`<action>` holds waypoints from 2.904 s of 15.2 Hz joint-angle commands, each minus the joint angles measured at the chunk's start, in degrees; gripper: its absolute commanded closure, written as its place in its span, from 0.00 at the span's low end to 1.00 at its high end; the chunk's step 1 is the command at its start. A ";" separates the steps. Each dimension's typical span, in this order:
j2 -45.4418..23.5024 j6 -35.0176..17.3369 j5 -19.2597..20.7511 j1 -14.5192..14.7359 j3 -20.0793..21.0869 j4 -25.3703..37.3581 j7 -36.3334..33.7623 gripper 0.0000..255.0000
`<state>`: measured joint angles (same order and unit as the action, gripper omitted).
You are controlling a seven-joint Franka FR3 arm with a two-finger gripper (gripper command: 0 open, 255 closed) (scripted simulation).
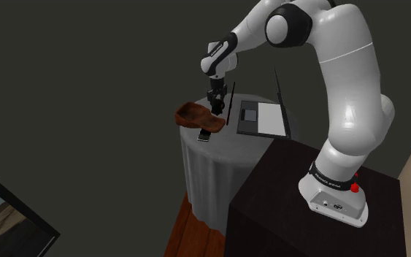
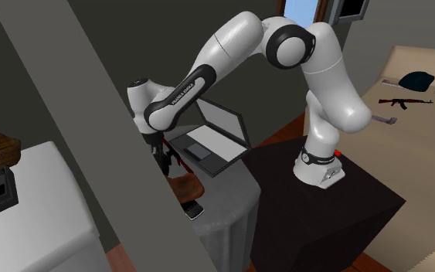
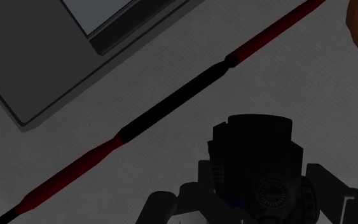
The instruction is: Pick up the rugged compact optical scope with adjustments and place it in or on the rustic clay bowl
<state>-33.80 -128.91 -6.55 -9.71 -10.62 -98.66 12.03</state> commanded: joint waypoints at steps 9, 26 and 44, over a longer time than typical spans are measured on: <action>4.26 5.35 0.92 0.42 -0.58 1.15 -0.52 1.00; 9.87 15.95 2.25 0.79 -1.28 6.23 -1.23 1.00; 16.40 20.42 4.29 10.96 3.00 4.42 -16.09 1.00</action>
<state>-17.64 -108.57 -2.34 0.58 -7.95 -94.12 -2.97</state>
